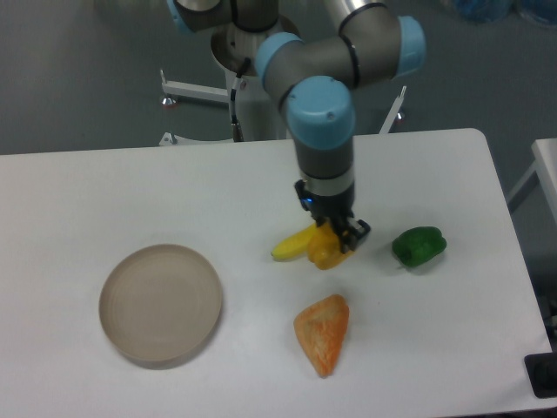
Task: Pick up the yellow pepper from the table
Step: 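Lift the yellow pepper and carry it past the banana toward the green pepper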
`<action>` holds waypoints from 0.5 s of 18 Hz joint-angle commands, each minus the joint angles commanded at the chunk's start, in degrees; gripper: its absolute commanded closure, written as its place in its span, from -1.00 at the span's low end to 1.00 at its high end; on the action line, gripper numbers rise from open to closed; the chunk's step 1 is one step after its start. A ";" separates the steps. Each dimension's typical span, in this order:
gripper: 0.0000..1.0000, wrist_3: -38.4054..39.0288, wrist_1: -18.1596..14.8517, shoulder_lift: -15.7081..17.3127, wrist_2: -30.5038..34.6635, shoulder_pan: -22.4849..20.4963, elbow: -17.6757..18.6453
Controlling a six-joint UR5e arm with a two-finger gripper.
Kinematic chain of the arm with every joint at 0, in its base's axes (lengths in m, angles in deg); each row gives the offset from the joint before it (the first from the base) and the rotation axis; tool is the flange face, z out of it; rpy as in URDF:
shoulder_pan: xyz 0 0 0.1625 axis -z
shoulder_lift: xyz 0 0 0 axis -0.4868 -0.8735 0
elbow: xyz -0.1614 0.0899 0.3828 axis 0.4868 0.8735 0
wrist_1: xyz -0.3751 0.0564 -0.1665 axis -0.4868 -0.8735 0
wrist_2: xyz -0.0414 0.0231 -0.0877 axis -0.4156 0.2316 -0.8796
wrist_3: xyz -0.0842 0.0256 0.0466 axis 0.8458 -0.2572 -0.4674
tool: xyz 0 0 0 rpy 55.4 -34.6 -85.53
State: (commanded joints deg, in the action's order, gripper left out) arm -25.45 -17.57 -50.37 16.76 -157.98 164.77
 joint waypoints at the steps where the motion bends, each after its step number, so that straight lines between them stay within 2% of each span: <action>1: -0.10 0.00 0.00 -0.09 -0.35 0.00 -0.09; 9: -0.10 0.79 0.09 -0.88 -0.44 -0.09 -0.97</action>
State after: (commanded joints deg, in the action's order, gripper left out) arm -24.66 -17.48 -51.25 16.32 -158.07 163.80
